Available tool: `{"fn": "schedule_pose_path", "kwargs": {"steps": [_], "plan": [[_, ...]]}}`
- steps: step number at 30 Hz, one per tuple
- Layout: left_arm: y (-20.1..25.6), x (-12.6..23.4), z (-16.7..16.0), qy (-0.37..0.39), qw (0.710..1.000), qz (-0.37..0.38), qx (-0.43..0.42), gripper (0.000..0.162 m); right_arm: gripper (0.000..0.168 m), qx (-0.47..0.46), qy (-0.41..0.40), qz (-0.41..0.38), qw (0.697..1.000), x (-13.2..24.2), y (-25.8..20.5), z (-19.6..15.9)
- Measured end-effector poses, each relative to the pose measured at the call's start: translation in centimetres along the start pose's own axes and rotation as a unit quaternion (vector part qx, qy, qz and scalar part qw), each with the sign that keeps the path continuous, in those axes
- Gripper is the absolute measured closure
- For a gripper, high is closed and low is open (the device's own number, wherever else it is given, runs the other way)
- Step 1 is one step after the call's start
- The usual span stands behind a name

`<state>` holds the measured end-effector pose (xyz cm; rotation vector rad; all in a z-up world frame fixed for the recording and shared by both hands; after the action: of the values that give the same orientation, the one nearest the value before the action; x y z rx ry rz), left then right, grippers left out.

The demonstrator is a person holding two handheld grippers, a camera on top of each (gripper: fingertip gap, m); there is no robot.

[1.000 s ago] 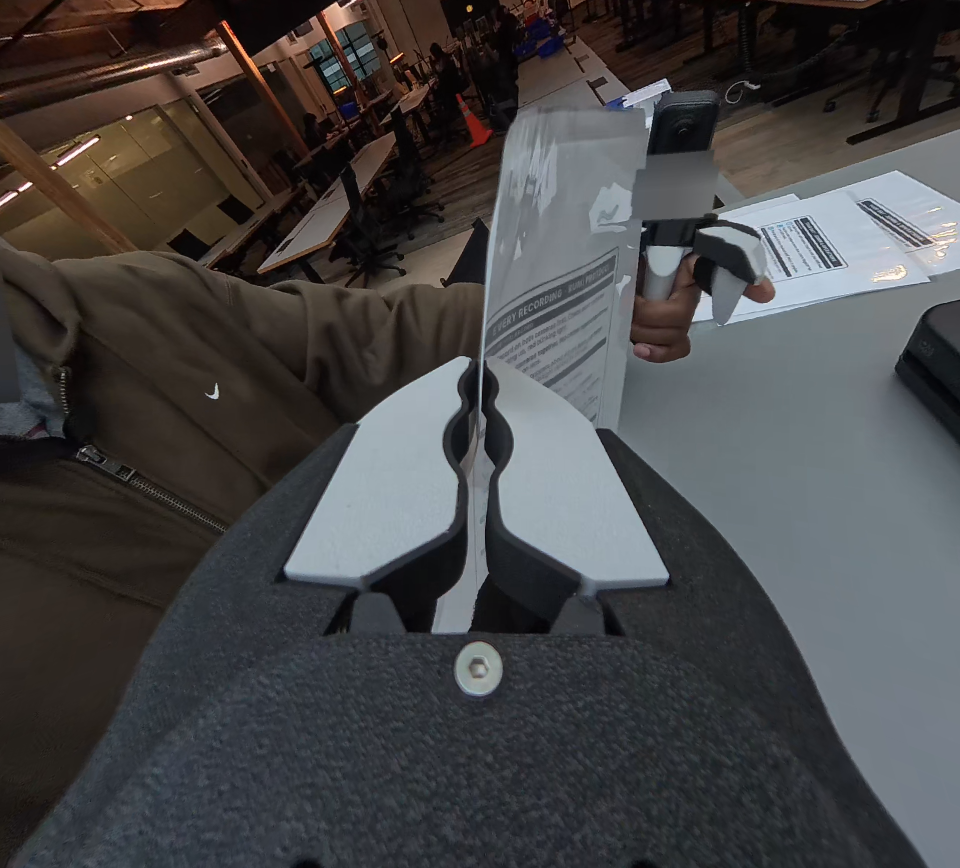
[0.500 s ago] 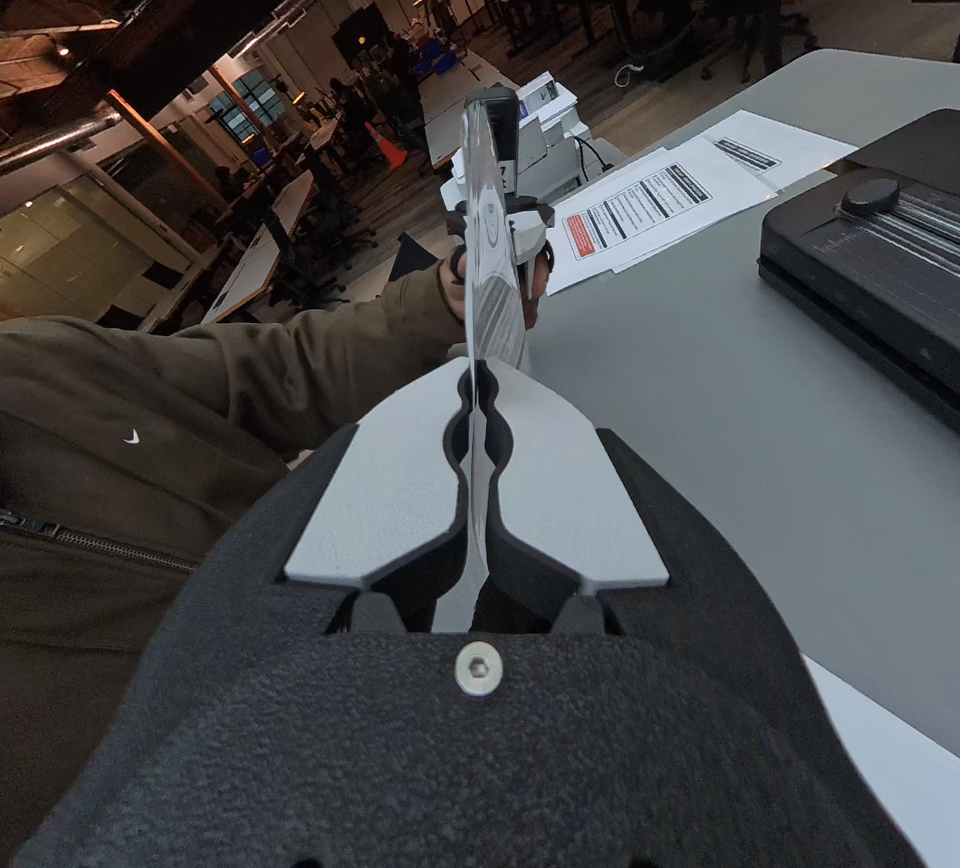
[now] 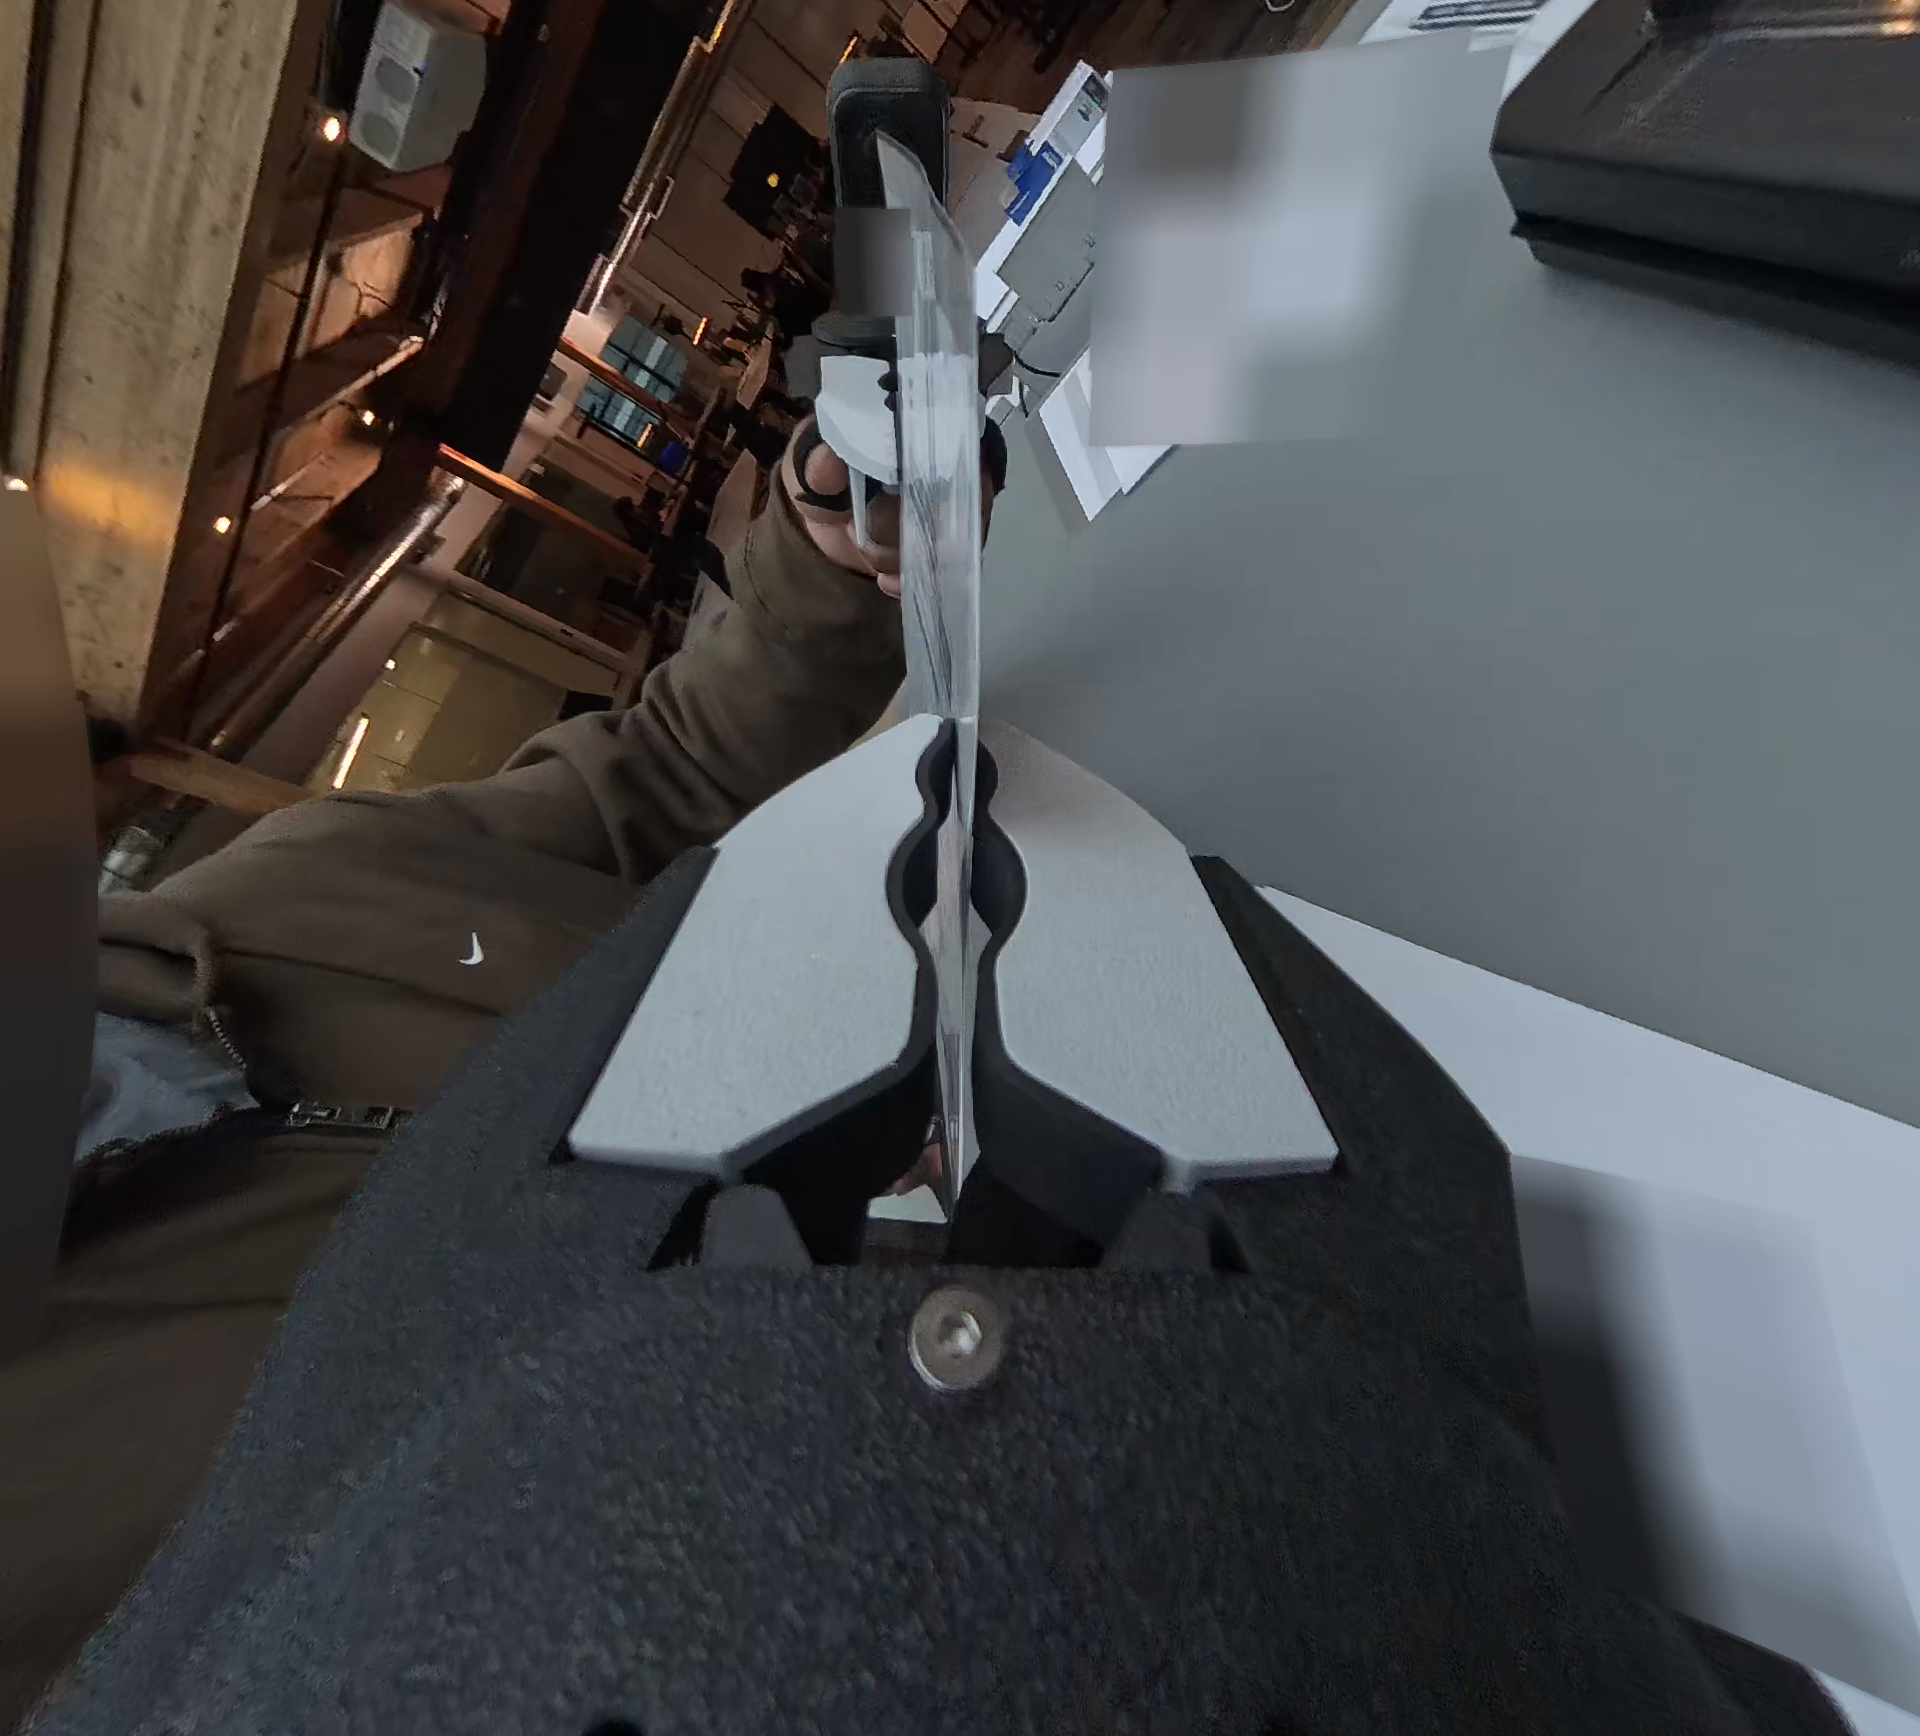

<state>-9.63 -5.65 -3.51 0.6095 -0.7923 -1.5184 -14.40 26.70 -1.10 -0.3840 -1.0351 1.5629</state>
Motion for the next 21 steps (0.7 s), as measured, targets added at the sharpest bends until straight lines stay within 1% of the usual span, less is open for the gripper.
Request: {"fn": "schedule_pose_path", "kwargs": {"steps": [3, 6, 8, 14, 21], "plan": [[-4.7, -0.1, -0.7, 0.003, 0.999, -0.018, 0.048, 0.162, 0.168, -0.066, 0.01, 0.022, 0.998, -0.7, 5.6, -1.0], [-9.2, -0.1, -2.0, 0.015, 0.995, 0.004, 0.096, 0.162, 0.168, -0.114, 0.027, 0.031, 0.993, -1.6, 10.4, -1.9], [-11.4, 0.1, -2.6, 0.02, 0.992, 0.029, 0.119, 0.162, 0.168, -0.129, 0.031, 0.023, 0.991, -2.2, 12.5, -2.3], [-14.5, 0.3, -2.4, 0.003, 0.986, 0.072, 0.15, 0.162, 0.168, -0.135, 0.022, -0.04, 0.99, -2.9, 15.6, -2.3], [-16.0, -0.5, -2.2, -0.029, 0.974, 0.127, 0.188, 0.162, 0.168, -0.159, 0.016, -0.11, 0.981, -3.2, 16.6, -3.0]]}}
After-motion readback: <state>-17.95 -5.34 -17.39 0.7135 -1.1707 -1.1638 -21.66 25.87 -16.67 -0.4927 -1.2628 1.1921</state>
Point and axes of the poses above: each gripper's, where its closed fingertips meet, x back along the fingers, z out of its top, y = z × x across the jaws, the point moved 10 cm from there along x, back along the fingers, and after that the axes turned 11 degrees about -y, right-handed, at the moved point
